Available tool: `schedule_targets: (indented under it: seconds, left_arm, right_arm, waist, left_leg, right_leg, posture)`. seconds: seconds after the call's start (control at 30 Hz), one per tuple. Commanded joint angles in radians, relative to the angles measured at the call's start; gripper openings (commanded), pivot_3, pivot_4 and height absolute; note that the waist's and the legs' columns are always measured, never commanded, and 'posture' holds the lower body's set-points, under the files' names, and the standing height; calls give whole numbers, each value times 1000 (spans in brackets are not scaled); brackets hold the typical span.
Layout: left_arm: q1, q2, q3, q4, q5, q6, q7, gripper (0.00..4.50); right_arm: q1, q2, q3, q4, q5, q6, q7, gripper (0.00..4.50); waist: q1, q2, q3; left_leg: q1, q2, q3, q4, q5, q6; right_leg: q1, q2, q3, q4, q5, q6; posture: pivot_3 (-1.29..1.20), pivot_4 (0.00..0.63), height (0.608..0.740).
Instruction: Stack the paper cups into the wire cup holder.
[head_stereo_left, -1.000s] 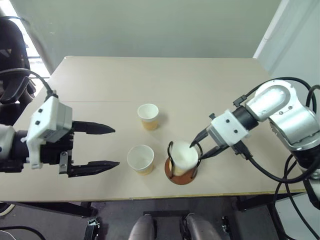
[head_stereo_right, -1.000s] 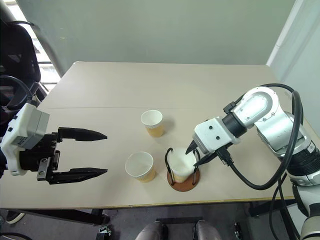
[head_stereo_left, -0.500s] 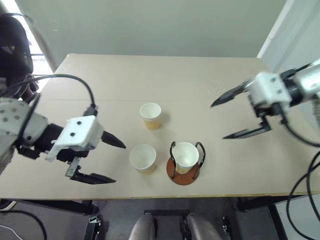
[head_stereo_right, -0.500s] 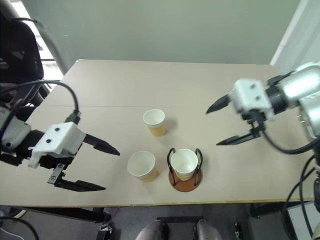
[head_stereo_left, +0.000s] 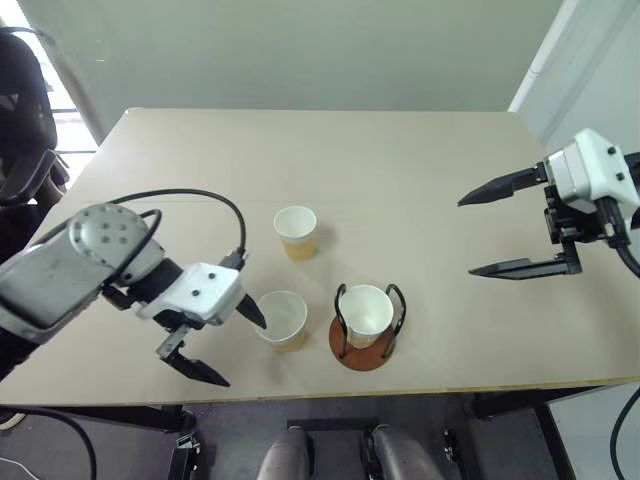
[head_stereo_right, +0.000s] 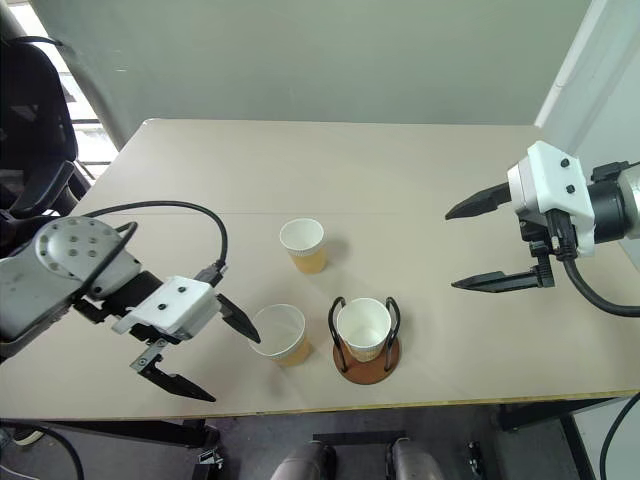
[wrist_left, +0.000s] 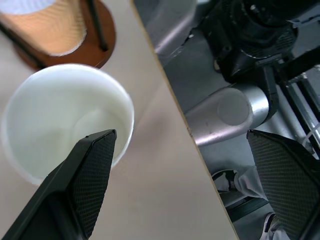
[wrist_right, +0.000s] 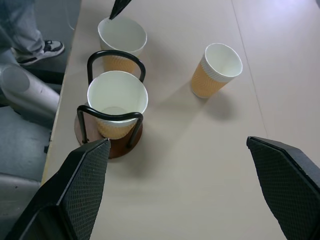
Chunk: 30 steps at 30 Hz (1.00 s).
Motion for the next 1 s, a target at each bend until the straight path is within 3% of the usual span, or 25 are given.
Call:
schedule_targets:
  seconds: [0.03, 0.13, 0.23, 0.43, 0.6, 0.87, 1.0]
  left_arm:
    - [-45, -44, -64, 42, 56, -67, -42, 4500]
    - [-69, -63, -105, 71, 78, -99, -42, 4500]
    - [-92, -92, -115, 109, 100, -118, -42, 3867]
    - [-106, -105, -132, 132, 101, -134, -42, 1762]
    - [-110, -117, -127, 130, 80, -118, -42, 51]
    - [-131, -110, 39, 93, -87, 60, -42, 51]
    - [-284, -67, 64, 167, -184, 68, -42, 51]
  right_arm:
    - [20, -40, -68, -49, 23, 20, -29, 4487]
    - [59, -65, -115, -81, 63, 50, -29, 4487]
    - [127, -90, -196, -117, 128, 90, -17, 4500]
    - [226, -107, -348, -189, 266, 184, -38, 4500]
    - [204, -100, -370, -201, 359, 218, -91, 4500]
    - [172, -101, -447, -181, 511, 275, -189, 4500]
    - [173, -107, -487, -179, 560, 291, -226, 4500]
  waist:
    - [0, 0, 0]
    - [2, 0, 0]
    - [6, 0, 0]
    - [6, 1, 0]
    - [6, 1, 0]
    - [5, 2, 0]
    - [7, 1, 0]
  left_leg:
    - [0, 0, 0, 0, 0, 0]
    - [0, 0, 0, 1, 1, 1]
    - [-1, 0, 0, 2, 1, 1]
    - [-3, 0, 1, 4, 1, 1]
    - [-3, 0, 1, 7, 1, 2]
    - [-5, 0, 1, 16, 1, 5]
    - [-6, 0, 1, 17, 2, 6]
  right_leg:
    - [0, 0, 0, 0, 0, 0]
    - [0, 0, 0, 0, 1, 1]
    - [0, 0, 0, 0, 0, 2]
    - [0, 0, 0, 0, 0, 4]
    - [1, 0, 0, 0, 1, 6]
    - [3, 0, 1, 0, 0, 6]
    - [3, 0, 1, 0, -1, 3]
  posture:
    - [0, 150, 740]
    - [0, 150, 740]
    - [0, 150, 740]
    - [0, 150, 740]
    - [0, 150, 740]
    - [0, 150, 740]
    - [0, 150, 740]
